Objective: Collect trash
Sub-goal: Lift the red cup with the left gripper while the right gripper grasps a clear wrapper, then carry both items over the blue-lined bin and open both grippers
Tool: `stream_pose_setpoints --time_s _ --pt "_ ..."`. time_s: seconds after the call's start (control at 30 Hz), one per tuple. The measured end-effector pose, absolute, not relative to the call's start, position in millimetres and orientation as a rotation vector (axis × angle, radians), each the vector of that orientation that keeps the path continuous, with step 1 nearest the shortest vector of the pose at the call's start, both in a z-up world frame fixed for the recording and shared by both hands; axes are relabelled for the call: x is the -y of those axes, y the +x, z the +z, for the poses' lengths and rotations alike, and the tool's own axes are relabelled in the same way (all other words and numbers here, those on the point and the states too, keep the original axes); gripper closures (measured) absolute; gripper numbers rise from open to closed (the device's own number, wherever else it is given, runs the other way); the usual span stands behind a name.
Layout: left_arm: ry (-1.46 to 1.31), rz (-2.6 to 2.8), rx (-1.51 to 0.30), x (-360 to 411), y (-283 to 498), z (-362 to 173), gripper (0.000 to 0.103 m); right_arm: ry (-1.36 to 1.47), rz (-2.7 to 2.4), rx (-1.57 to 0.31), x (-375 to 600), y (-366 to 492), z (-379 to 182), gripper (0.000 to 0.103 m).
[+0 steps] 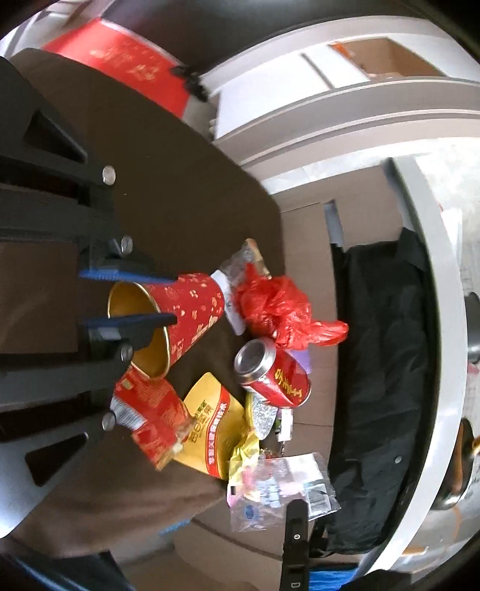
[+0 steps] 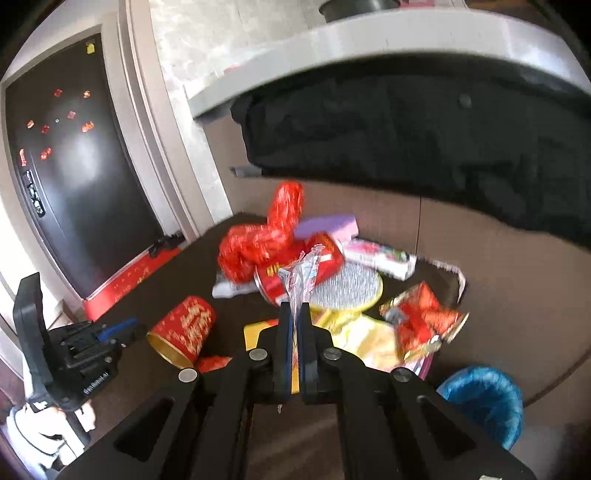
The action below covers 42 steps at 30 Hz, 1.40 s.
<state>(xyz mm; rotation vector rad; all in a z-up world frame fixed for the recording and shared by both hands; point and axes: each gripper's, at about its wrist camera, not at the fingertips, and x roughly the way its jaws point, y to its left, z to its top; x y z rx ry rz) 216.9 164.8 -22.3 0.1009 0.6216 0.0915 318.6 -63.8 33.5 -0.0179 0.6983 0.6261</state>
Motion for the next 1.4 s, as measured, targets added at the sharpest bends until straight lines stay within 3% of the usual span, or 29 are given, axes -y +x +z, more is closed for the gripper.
stream_pose_setpoints --time_s 0.03,0.1,0.57,0.67,0.73,0.8,1.07,1.27,1.4 --pt "0.106 0.105 -0.601 -165 218 -22 0.068 -0.015 0.624 -0.71 64 319 28 0.101" --pt "0.094 0.115 -0.592 -169 223 -23 0.06 -0.012 0.619 -0.724 64 319 23 0.101" --pt "-0.075 0.04 -0.727 -193 246 -45 0.061 -0.013 0.62 -0.754 58 318 11 0.1" --pt "-0.075 0.08 -0.718 -197 260 -50 0.068 -0.027 0.622 -0.755 56 316 10 0.1" --pt "-0.074 0.109 -0.683 -197 262 -44 0.091 -0.032 0.624 -0.755 55 316 10 0.1" --pt "-0.082 0.157 -0.632 -199 260 -30 0.098 -0.036 0.625 -0.75 54 315 11 0.1" --pt "-0.103 0.149 -0.492 -187 246 56 0.1 -0.005 0.649 -0.651 62 311 46 0.1" --pt "-0.1 -0.03 -0.455 -108 247 107 0.1 0.004 0.606 -0.511 102 297 99 0.1" --pt "-0.099 -0.17 -0.485 -39 264 111 0.1 0.017 0.513 -0.438 158 284 130 0.1"
